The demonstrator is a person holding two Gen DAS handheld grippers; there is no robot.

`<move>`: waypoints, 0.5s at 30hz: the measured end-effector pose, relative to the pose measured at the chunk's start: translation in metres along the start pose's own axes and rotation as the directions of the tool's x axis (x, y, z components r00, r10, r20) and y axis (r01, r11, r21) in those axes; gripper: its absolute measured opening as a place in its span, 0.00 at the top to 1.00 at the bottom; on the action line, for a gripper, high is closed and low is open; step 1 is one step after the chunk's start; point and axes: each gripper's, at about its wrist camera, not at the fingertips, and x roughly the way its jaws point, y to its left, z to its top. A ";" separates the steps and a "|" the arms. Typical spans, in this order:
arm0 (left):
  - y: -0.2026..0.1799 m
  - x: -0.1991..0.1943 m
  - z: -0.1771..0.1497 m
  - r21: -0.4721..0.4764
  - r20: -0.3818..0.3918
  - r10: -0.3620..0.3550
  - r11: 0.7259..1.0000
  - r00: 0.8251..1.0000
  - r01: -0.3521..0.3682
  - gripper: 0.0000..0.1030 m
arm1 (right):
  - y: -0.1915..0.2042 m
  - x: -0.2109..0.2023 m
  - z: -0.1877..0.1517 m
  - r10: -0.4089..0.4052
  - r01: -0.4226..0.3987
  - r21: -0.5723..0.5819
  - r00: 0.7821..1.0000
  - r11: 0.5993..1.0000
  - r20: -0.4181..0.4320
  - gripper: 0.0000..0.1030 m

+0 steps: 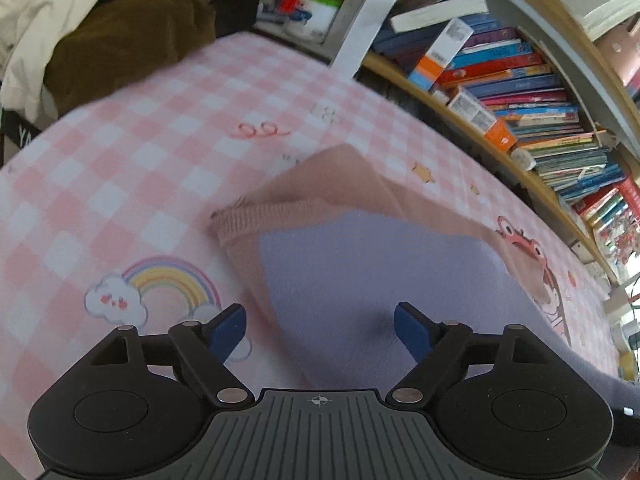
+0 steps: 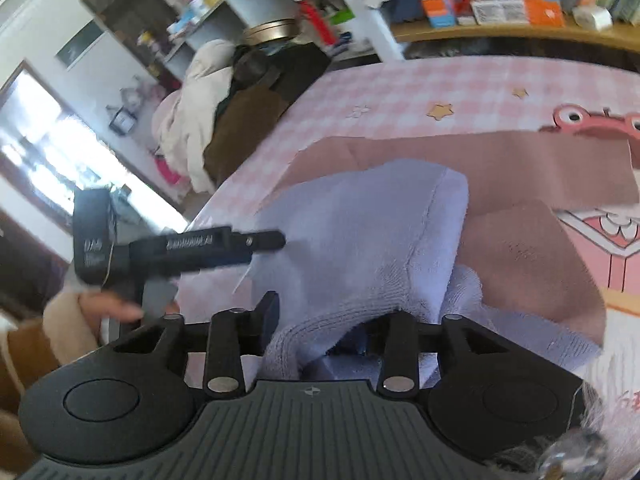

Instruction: Fold clothes

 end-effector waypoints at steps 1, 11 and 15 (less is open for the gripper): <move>0.001 0.001 -0.002 -0.009 -0.003 0.000 1.000 1.000 0.000 0.19 | -0.001 0.004 0.002 -0.008 0.008 0.008 1.000 1.000 -0.006 0.76; -0.027 -0.016 0.013 0.012 0.105 -0.144 0.990 0.984 0.144 0.16 | -0.008 -0.081 0.026 0.118 -0.185 0.130 0.906 0.974 0.407 0.96; -0.061 -0.026 0.030 0.090 0.166 -0.288 0.957 0.943 0.276 0.13 | -0.016 -0.168 0.034 -0.002 -0.110 0.138 0.777 0.984 0.629 0.96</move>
